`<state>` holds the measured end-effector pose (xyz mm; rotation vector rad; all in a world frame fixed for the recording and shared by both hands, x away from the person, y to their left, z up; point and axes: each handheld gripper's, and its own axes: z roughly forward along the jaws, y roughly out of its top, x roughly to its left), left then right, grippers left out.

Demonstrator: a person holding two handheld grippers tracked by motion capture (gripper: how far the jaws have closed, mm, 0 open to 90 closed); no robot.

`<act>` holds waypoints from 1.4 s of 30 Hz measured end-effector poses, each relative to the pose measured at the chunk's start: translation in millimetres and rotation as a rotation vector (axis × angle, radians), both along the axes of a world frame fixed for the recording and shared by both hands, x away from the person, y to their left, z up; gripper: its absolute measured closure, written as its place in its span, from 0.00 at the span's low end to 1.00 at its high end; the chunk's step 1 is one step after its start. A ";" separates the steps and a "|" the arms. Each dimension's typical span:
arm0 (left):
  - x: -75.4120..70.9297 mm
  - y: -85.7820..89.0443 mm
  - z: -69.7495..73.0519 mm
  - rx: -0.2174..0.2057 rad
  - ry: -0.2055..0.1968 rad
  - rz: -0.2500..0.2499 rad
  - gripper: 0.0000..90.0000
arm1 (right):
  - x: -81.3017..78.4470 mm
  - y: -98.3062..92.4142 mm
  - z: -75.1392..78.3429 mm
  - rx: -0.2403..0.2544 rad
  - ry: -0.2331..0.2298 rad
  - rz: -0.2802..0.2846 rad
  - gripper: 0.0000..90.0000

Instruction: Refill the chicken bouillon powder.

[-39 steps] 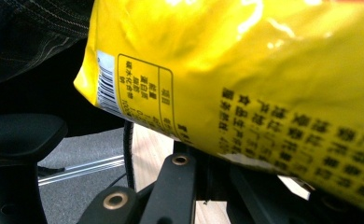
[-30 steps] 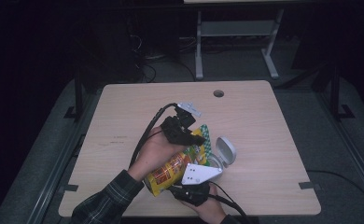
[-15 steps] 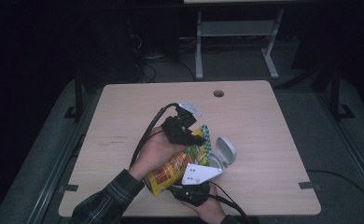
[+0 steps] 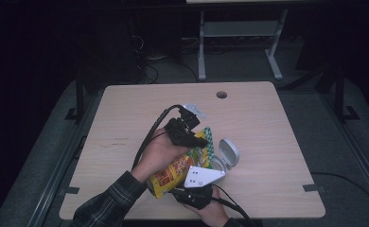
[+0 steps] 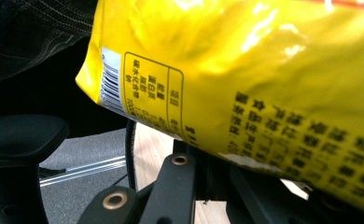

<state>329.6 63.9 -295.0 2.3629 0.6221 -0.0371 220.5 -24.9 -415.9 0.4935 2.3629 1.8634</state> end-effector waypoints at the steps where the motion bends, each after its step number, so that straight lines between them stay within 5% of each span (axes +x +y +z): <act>1: 0.0 -0.2 0.1 0.002 0.000 0.000 1.00 | 0.0 0.0 0.0 0.001 0.000 0.000 1.00; 42: 2.3 -9.0 1.5 0.050 0.008 0.000 1.00 | -1.2 -1.6 1.7 0.024 0.005 -0.008 1.00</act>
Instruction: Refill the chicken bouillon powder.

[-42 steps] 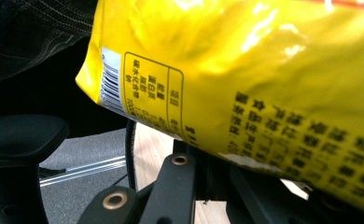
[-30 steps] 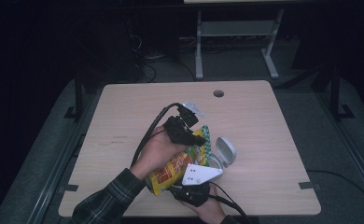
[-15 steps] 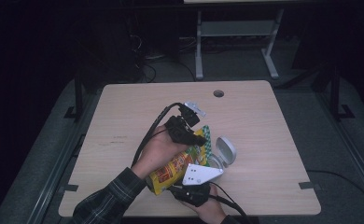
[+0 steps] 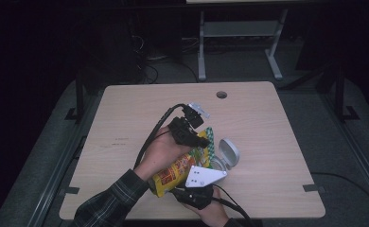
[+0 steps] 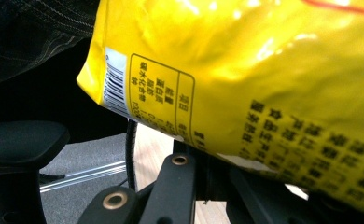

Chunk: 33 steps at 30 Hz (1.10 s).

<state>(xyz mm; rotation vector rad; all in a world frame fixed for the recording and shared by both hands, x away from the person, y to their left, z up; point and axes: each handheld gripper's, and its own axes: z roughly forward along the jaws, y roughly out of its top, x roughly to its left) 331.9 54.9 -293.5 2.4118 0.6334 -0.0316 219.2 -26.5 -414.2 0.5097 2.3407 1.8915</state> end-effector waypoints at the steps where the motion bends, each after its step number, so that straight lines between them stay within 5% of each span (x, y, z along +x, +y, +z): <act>1: 0.0 -0.2 0.0 0.002 -0.001 0.000 1.00 | 0.0 -0.1 0.0 0.000 0.000 0.000 1.00; 33: 1.8 -5.3 0.8 0.022 0.014 0.010 1.00 | -0.5 -1.7 1.4 0.011 0.001 -0.005 1.00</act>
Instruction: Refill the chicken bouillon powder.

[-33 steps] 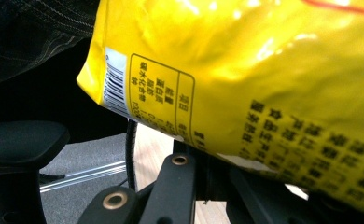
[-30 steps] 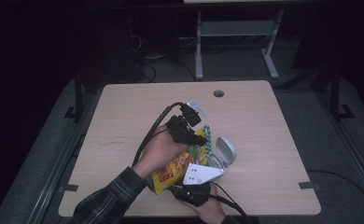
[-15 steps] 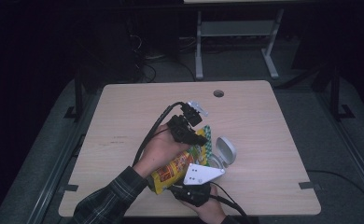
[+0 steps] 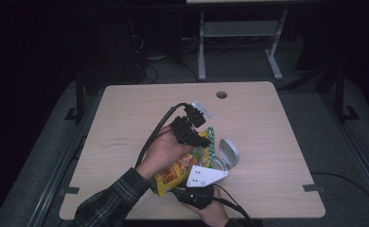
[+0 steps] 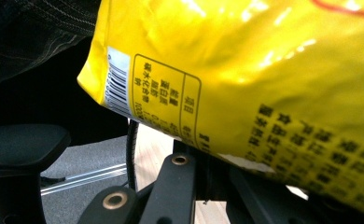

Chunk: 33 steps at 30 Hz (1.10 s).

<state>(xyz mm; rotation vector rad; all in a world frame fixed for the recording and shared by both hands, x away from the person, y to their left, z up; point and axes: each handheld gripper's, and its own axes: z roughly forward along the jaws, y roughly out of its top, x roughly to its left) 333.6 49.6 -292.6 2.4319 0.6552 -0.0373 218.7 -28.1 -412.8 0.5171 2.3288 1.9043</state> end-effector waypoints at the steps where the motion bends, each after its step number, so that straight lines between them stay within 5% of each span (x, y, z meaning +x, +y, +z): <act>1: 0.0 -0.3 0.0 0.000 -0.001 -0.001 1.00 | 0.0 0.0 0.1 0.001 -0.001 0.000 1.00; 33: 0.2 -1.6 0.3 0.006 0.000 -0.007 1.00 | -0.3 -0.5 0.3 0.002 -0.006 -0.002 1.00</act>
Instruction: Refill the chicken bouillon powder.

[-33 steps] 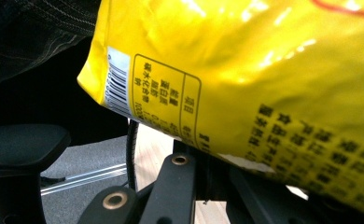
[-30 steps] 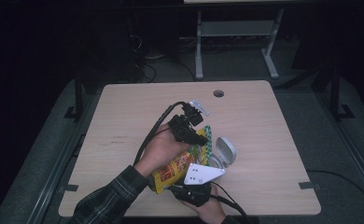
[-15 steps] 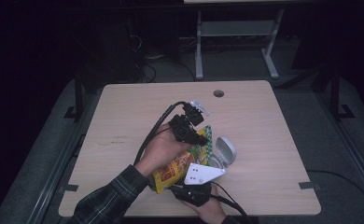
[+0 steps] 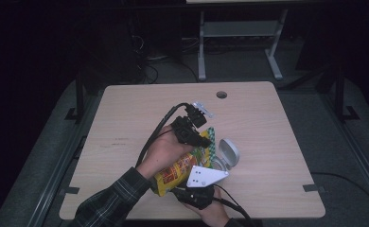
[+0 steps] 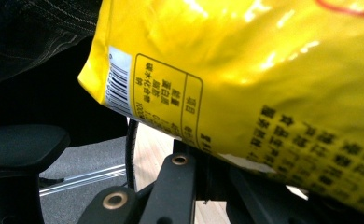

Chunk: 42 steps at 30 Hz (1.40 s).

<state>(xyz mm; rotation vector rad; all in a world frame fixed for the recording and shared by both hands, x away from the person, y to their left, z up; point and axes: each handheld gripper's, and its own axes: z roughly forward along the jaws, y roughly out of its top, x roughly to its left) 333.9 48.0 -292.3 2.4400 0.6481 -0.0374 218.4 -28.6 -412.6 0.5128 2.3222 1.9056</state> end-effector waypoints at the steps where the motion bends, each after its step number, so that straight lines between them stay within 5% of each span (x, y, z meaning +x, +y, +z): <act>1: 0.1 0.1 -0.1 0.001 0.000 -0.001 1.00 | -0.1 0.0 0.0 -0.001 0.000 0.000 1.00; 42: 1.0 -1.7 0.3 0.009 0.007 -0.003 1.00 | -0.7 -0.3 0.9 0.004 -0.001 -0.002 1.00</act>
